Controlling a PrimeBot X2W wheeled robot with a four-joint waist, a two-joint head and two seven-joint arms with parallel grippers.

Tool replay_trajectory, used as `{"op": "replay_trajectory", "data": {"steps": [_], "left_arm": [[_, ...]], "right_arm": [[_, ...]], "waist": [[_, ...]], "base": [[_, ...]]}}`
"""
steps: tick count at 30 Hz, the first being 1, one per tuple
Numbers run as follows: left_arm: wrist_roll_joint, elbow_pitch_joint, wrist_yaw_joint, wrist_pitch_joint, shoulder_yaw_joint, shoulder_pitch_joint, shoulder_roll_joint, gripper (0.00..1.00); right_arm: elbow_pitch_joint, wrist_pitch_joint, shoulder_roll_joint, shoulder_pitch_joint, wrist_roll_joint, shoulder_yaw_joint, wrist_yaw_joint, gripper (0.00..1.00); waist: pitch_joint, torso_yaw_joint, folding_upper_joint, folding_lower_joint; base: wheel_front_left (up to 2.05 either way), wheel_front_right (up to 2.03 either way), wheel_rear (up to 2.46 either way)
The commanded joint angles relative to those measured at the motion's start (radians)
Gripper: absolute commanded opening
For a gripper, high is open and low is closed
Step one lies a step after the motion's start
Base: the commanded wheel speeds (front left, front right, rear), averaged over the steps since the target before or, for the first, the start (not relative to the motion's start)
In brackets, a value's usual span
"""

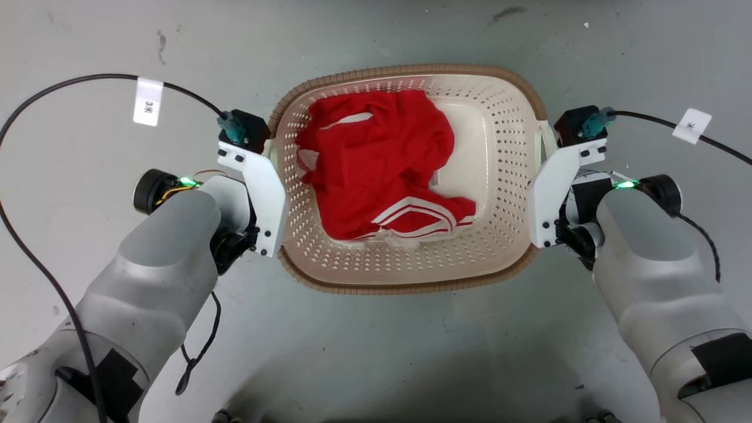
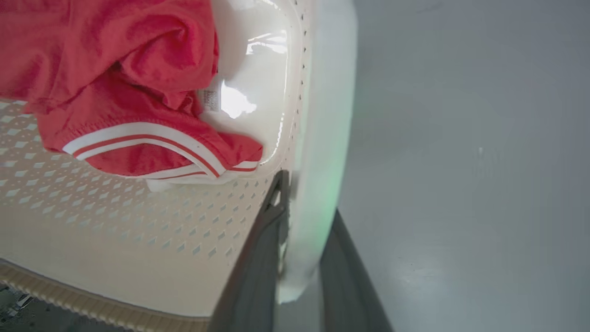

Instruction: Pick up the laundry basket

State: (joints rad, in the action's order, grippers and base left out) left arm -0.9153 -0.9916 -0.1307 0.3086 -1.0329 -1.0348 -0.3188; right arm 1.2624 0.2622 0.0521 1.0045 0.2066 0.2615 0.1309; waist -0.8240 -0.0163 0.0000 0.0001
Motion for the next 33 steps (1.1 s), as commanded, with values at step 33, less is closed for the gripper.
{"op": "replay_trajectory", "data": {"steps": [33], "left_arm": [[-0.319,0.237,0.0,0.356,-0.241,0.152,-0.176,0.0]], "right_arm": [[-0.003,0.532,0.009,-0.161,0.086,0.109,-0.001,0.0]], "waist": [[0.59,0.059,0.0,-0.0001]], "base": [[0.0,0.0,0.0]]}}
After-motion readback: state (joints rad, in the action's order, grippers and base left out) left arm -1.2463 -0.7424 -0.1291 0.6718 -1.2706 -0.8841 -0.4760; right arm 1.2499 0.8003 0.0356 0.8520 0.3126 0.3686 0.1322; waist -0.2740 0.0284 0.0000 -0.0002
